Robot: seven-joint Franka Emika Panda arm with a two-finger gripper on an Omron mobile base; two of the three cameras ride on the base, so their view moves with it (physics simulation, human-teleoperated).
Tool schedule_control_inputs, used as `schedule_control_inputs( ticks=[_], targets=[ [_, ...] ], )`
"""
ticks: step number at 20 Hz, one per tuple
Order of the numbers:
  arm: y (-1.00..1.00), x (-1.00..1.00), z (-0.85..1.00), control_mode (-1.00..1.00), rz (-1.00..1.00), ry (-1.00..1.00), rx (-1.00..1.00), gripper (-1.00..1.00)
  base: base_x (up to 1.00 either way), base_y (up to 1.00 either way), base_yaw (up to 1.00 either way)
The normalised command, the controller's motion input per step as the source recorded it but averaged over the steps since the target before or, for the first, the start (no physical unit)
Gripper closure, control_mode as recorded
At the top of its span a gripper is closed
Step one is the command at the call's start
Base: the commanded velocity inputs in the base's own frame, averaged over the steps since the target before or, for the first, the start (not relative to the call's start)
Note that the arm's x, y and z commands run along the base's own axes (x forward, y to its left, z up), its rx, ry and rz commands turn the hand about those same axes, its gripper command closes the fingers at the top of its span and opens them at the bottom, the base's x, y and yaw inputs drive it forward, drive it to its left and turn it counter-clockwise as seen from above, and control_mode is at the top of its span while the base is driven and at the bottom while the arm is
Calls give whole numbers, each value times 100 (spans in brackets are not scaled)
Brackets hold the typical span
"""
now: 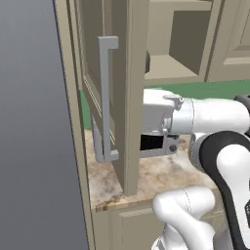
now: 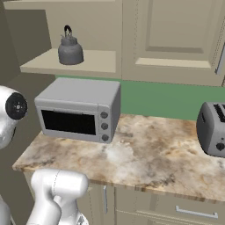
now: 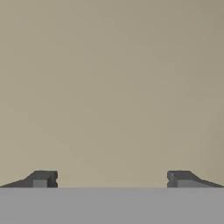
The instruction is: Open the cabinet, pick the kettle from the cabinet, and place it in the sink.
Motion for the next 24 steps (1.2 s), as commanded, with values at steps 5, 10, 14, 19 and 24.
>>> schedule_control_inputs(
  ticks=[5,10,14,19,24],
  targets=[
    [-31,3,13,-100,-22,2,-9,-100,0,0,0],
    [-41,0,19,-100,-20,1,-14,-100,0,0,0],
    [-44,0,21,-100,-19,1,-16,-100,0,0,0],
    [-40,0,15,-100,-16,1,-27,-100,0,0,0],
    [-40,0,9,-100,-13,0,-37,-100,0,0,0]
  ],
)
